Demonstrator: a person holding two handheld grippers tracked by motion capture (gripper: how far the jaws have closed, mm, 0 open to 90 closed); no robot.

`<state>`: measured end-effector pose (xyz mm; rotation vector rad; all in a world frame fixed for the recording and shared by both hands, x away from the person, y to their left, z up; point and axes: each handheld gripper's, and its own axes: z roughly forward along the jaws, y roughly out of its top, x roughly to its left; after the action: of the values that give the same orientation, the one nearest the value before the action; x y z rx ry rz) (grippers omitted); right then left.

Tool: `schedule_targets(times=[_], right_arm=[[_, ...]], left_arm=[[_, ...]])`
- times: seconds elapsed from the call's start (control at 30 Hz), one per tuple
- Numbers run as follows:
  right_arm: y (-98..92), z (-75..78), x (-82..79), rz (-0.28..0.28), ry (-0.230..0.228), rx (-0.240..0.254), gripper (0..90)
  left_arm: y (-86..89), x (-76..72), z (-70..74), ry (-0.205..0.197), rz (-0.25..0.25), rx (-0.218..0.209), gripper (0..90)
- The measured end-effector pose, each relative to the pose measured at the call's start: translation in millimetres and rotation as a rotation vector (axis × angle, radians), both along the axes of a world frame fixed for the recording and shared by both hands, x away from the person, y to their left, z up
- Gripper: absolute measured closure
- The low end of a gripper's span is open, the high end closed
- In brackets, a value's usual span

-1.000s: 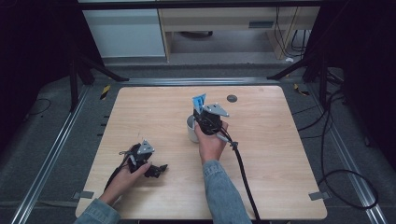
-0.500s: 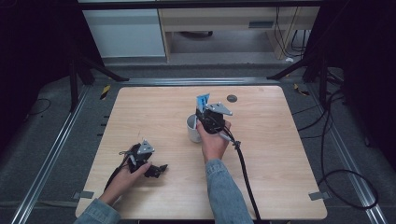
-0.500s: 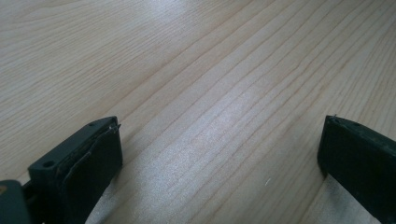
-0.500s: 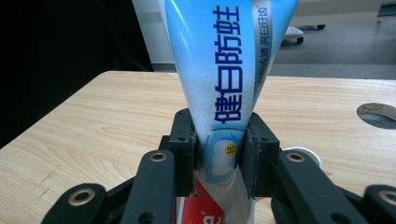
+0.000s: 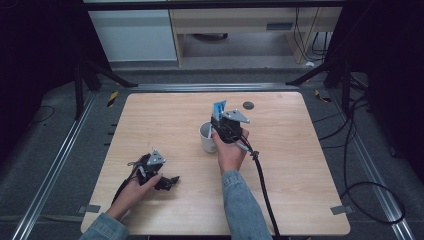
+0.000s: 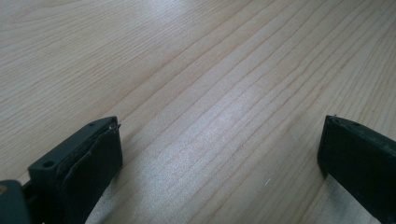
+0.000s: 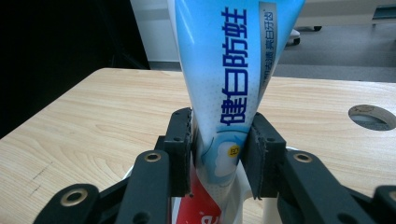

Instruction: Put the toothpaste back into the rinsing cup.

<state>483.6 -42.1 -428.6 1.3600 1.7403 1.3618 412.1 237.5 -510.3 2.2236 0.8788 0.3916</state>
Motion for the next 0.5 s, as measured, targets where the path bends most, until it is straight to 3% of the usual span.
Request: schedule_targets(times=[0.5], right_arm=[[0.1, 2.3, -0.3, -0.009, -0.014, -0.054, 60.7]], left_arm=[[0.0, 0.0, 0.0, 0.0, 0.0, 0.0, 0.0]])
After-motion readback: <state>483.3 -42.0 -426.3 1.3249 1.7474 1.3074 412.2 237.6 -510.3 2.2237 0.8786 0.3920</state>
